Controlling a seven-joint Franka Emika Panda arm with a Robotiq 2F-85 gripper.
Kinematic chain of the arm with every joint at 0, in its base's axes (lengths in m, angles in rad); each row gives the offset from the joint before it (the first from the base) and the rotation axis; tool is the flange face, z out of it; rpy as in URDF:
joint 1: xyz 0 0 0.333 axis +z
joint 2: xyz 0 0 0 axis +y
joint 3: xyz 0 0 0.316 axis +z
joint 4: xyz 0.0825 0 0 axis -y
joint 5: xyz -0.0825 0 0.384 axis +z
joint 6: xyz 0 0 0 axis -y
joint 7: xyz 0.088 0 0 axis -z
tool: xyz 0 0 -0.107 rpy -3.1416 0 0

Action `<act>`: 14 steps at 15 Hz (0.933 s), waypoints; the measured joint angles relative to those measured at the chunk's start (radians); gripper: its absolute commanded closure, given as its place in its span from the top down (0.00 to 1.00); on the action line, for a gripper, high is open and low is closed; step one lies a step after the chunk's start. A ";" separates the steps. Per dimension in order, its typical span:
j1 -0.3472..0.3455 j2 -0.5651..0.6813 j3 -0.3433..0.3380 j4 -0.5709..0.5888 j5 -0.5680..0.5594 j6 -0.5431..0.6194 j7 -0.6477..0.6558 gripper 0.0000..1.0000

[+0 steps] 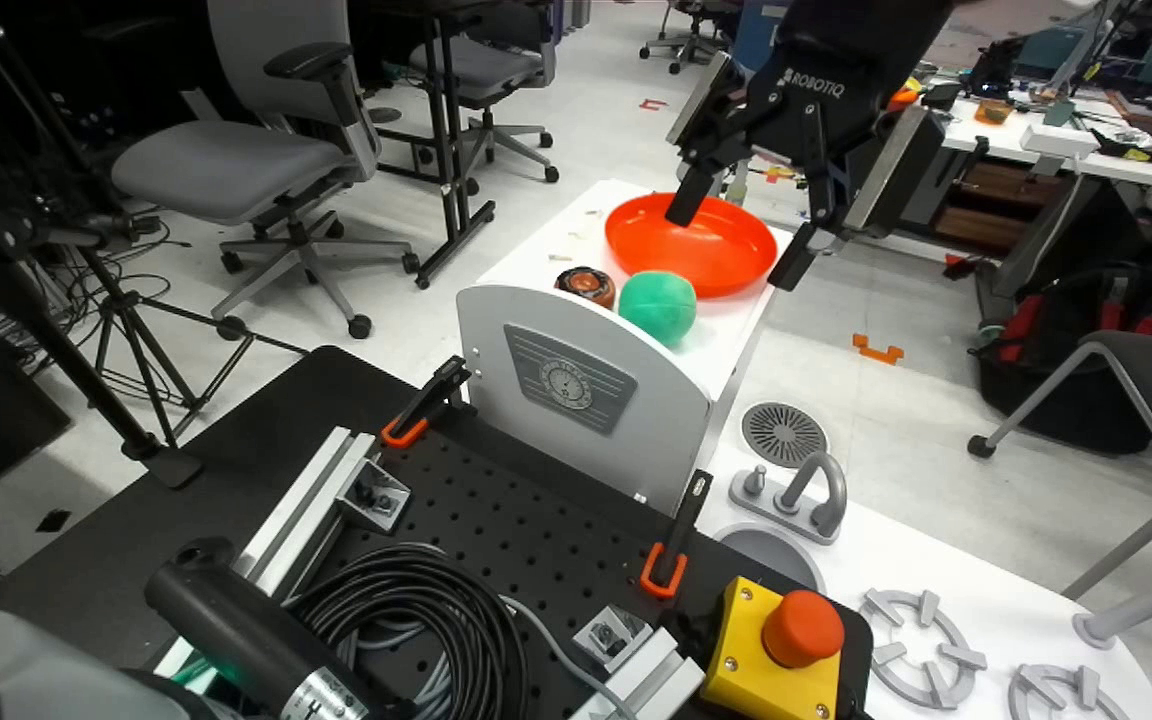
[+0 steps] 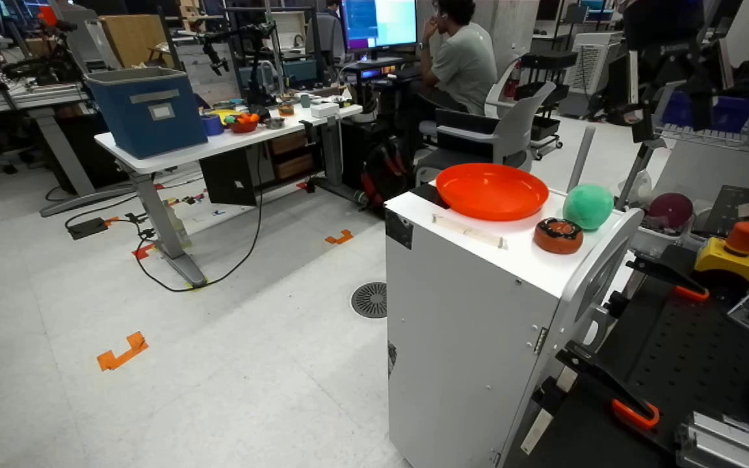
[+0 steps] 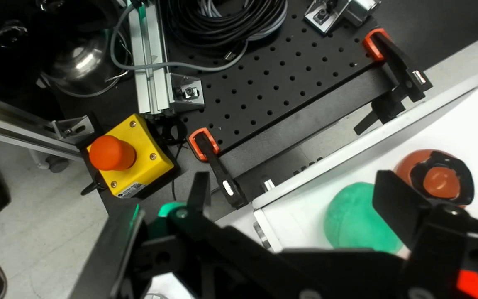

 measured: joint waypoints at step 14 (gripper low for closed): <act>0.010 -0.006 0.000 0.028 -0.121 -0.003 0.028 1.00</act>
